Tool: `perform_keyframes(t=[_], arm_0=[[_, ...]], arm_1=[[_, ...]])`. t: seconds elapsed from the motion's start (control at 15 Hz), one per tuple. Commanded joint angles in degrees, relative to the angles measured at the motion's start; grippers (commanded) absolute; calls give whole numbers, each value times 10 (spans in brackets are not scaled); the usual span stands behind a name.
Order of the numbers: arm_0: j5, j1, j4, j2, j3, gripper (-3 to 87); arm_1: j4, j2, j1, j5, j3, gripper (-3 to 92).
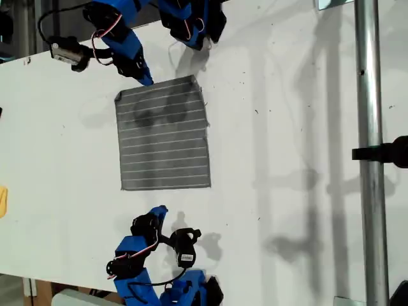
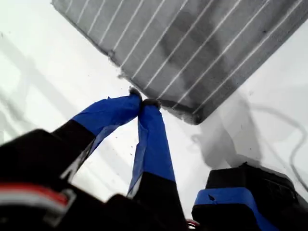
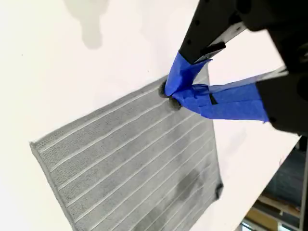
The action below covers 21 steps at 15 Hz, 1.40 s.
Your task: Grasp corners of a towel and fold twice.
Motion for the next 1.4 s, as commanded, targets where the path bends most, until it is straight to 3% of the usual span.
perform_keyframes(t=[0.0, 0.6, 0.87, 1.07, 1.2, 1.33], arm_0=[[2, -3, 1, 28, -13, -29], [-4, -2, 6, 32, -9, -29], [-13, 16, -27, 31, -2, -29], [-16, 30, -37, 30, 6, -29], [-12, 32, -44, 26, 10, -29], [-9, 32, -47, 18, 10, -29]], arm_1=[[61, 8, 10, -12, -83, -3], [91, 12, -66, -11, -42, -3], [91, 31, -77, -14, 8, 5], [91, 20, -119, 32, 98, 271], [90, -11, -133, 78, 147, 333], [84, -47, -140, 156, 178, 336]])
